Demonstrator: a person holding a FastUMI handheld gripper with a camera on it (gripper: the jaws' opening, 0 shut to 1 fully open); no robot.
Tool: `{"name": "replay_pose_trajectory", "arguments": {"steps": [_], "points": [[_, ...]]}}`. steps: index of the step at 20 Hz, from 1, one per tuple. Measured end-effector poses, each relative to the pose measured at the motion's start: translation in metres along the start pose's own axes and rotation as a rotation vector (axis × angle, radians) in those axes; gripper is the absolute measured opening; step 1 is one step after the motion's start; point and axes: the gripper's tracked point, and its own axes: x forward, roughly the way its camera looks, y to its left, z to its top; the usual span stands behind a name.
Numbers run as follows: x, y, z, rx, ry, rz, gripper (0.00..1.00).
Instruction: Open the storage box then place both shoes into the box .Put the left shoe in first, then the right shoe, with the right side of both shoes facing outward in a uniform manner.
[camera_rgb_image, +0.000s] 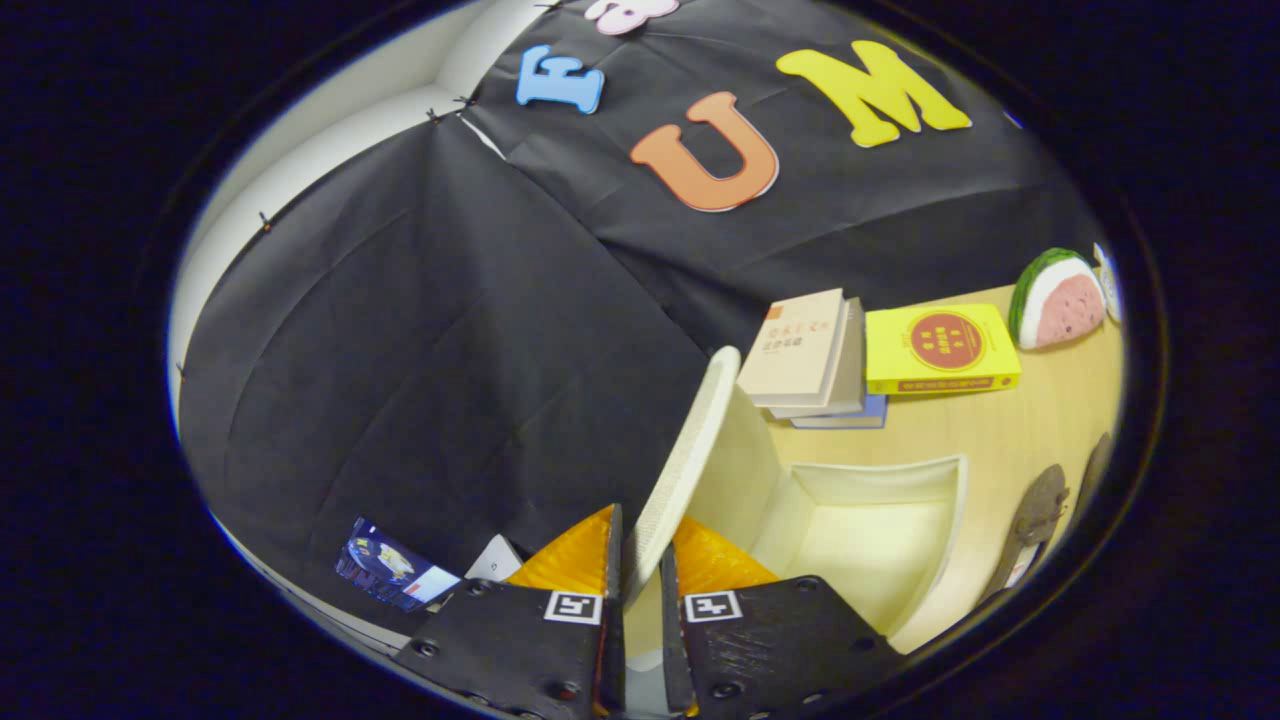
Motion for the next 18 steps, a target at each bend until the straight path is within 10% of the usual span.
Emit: {"name": "replay_pose_trajectory", "arguments": {"steps": [8, 18], "points": [[0.047, 0.008, -0.019, -0.14, 0.018, 0.008, 0.94], [0.043, 0.044, 0.013, -0.046, -0.065, 0.233, 0.95]]}}
